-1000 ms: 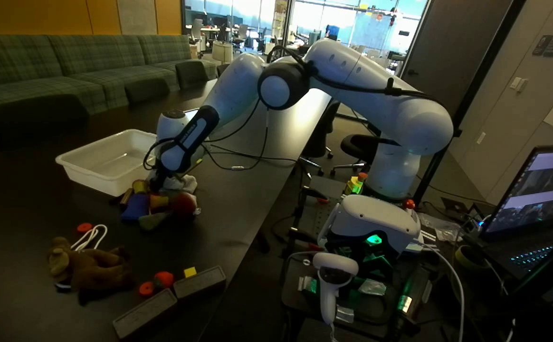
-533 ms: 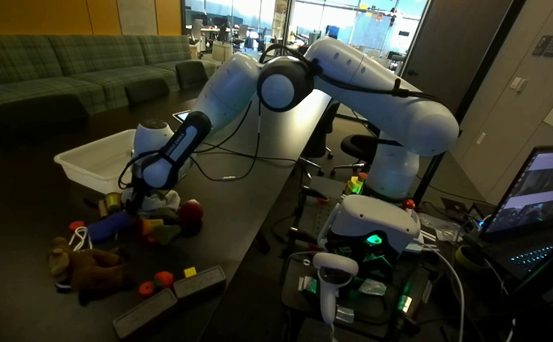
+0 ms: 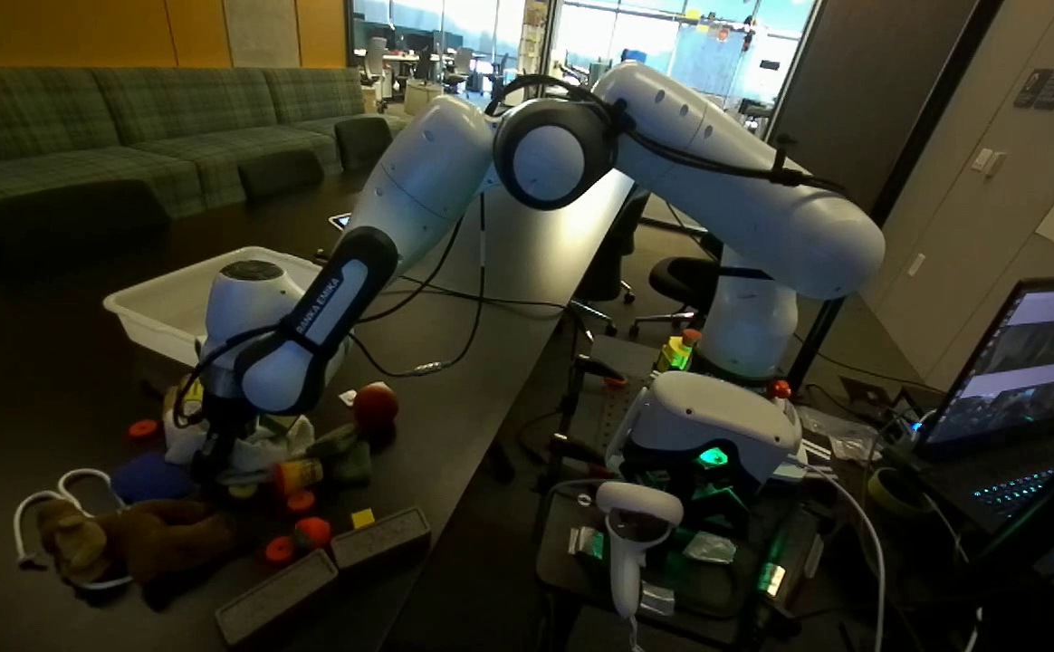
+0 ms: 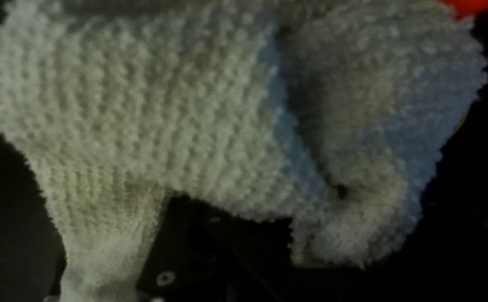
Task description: Use the towel to push all the objects on the table to the left
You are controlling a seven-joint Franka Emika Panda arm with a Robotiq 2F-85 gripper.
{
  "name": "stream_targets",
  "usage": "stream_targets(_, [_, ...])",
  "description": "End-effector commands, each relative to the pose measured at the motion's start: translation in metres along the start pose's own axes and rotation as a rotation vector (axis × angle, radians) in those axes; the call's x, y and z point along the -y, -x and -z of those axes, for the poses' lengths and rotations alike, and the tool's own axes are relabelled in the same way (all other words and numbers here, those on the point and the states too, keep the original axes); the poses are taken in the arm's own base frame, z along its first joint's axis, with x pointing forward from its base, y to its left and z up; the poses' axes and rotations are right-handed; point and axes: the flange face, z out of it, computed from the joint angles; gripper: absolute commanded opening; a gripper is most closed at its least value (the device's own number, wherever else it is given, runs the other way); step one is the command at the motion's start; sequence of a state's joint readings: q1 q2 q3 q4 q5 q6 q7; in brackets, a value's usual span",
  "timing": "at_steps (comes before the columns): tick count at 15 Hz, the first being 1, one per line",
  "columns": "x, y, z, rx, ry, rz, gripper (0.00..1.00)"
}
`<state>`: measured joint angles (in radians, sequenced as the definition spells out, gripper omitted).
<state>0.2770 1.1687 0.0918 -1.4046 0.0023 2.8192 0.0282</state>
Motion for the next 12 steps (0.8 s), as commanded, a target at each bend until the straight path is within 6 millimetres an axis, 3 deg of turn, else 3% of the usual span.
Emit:
stream_targets(1, [0.046,0.02,-0.002,0.015,-0.045,0.065,0.01])
stream_targets(5, [0.064,0.018,0.027,-0.018,-0.07,0.103,0.01])
stream_targets(7, [0.056,0.016,0.051,-0.05,-0.075,0.112,0.01])
stream_targets(12, [0.006,0.012,0.126,-0.151,-0.073,0.1,0.01])
